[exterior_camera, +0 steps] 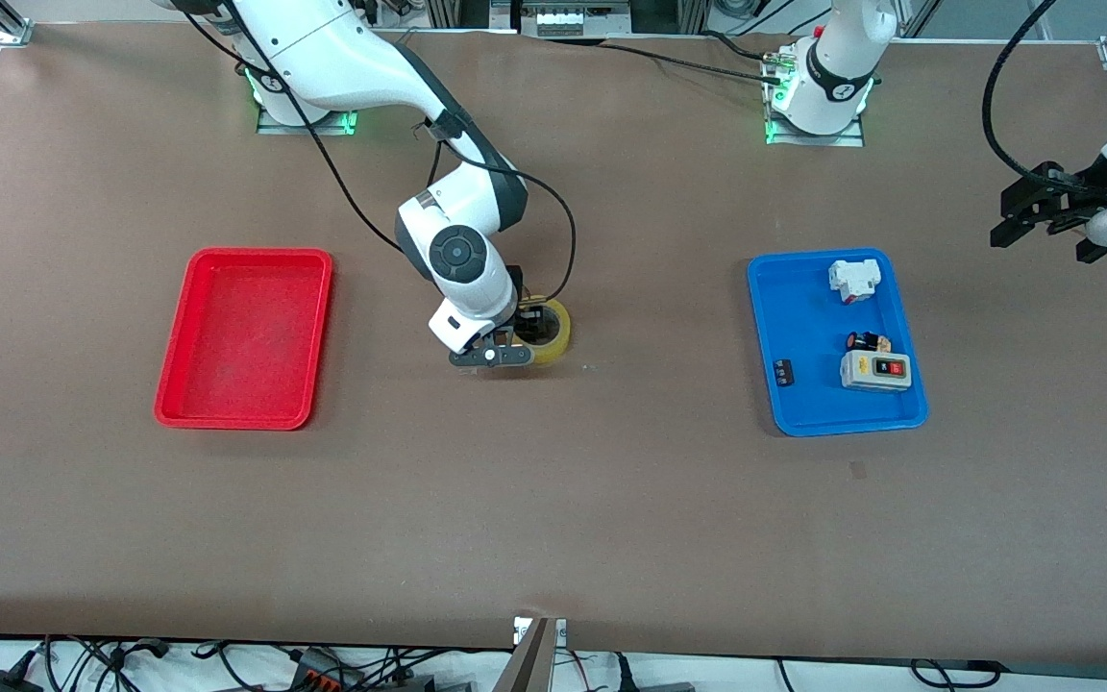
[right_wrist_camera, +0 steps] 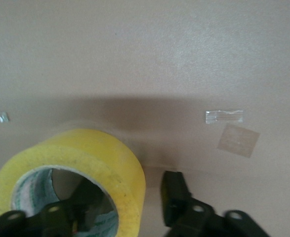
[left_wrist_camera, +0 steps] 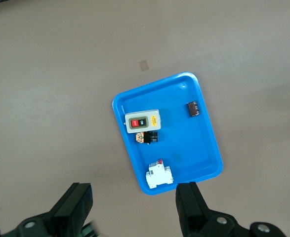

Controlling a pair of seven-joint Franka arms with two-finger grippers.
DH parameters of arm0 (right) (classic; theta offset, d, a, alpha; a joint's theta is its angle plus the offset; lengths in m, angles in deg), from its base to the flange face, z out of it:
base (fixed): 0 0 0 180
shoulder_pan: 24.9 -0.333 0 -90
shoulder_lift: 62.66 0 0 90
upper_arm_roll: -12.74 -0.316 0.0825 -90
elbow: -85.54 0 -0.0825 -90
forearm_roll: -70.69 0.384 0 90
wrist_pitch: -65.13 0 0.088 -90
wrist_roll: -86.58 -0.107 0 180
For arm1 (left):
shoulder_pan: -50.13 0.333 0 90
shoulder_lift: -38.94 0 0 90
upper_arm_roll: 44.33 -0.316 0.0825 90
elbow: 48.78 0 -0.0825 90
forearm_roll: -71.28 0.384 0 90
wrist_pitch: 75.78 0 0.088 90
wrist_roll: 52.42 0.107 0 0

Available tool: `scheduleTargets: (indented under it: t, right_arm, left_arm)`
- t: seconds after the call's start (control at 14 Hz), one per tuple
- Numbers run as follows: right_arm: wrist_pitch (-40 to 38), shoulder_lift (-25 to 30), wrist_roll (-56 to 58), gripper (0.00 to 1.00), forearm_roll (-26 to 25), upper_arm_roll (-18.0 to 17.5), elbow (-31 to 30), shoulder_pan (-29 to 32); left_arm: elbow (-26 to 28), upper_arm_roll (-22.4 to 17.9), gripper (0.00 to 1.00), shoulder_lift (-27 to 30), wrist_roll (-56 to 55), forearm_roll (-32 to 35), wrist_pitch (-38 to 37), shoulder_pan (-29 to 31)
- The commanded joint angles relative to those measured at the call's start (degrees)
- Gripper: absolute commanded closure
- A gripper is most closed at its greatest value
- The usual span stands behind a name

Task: Place and move tape with both arms
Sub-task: 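Grasp the tape with the right gripper and carry it into the red tray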

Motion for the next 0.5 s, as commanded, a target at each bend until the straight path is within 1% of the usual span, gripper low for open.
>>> scheduleTargets:
  t: [0.0,0.14,0.21,0.36,0.43]
  right_arm:
    - [0.01,0.46,-4.19,1.0,0.72,0.16,0.94,-0.13]
    - [-2.26,2.48,-3.85,1.0,0.63,0.68,1.02,0.39]
    - [-3.93,4.49,-3.41,1.0,0.46,1.03,1.03,1.0]
    - [-10.24,9.58,-1.58,1.0,0.11,1.56,1.03,4.77]
    - [-14.28,12.3,1.66,1.0,0.02,1.65,0.85,7.92]
  left_arm:
    - [-0.18,-0.83,0.0,-0.54,-1.54,0.27,-0.72,-1.36]
    - [-0.27,-0.66,0.0,-0.63,-1.11,0.09,-1.86,-0.49]
    - [-0.36,-0.48,0.0,-0.71,-0.84,0.09,-2.04,-0.14]
    - [-0.97,0.92,0.0,-1.24,-0.84,0.0,-2.13,1.71]
    - [-1.06,1.19,0.0,-1.33,-0.84,-0.26,-2.13,2.15]
